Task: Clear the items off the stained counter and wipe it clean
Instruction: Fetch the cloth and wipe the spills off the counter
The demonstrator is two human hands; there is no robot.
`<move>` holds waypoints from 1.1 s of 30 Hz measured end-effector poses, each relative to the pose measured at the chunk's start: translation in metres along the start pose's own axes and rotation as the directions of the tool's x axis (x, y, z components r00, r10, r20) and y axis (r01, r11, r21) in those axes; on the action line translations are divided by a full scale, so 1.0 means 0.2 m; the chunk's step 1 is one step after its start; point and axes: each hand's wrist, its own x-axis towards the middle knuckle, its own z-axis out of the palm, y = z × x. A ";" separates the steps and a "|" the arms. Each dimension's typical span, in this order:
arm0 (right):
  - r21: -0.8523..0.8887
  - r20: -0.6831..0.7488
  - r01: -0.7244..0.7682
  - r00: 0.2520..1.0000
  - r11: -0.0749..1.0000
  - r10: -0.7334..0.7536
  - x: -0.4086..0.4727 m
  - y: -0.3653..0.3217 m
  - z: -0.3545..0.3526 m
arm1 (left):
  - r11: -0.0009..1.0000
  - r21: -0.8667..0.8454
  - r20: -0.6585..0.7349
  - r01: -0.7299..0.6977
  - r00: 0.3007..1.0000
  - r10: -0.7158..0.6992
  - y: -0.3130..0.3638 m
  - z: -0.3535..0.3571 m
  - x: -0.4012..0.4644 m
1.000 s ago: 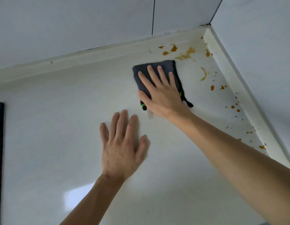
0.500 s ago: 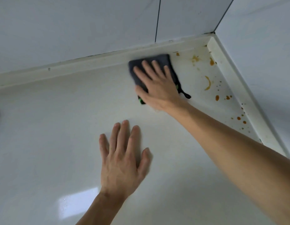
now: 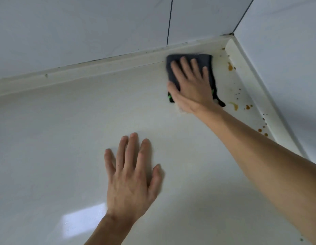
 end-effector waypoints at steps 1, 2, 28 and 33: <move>-0.002 0.023 0.117 0.993 0.993 -0.116 -0.05 0.01 0.00 | 1.000 0.002 0.002 0.002 1.000 -0.002 0.00 0.00 0.00; 0.006 0.051 0.213 0.976 0.977 -0.213 -0.08 0.04 0.00 | 1.000 0.004 0.004 0.005 1.000 -0.005 0.00 0.00 -0.01; 0.056 0.006 -0.130 0.991 0.990 0.130 0.09 0.41 -0.10 | 0.999 -0.037 -0.048 0.001 0.999 -0.003 -0.01 0.03 0.00; 0.082 -0.047 -0.258 0.964 0.963 0.262 -0.14 0.32 -0.06 | 1.000 -0.023 -0.041 0.002 0.999 -0.003 -0.01 0.03 -0.01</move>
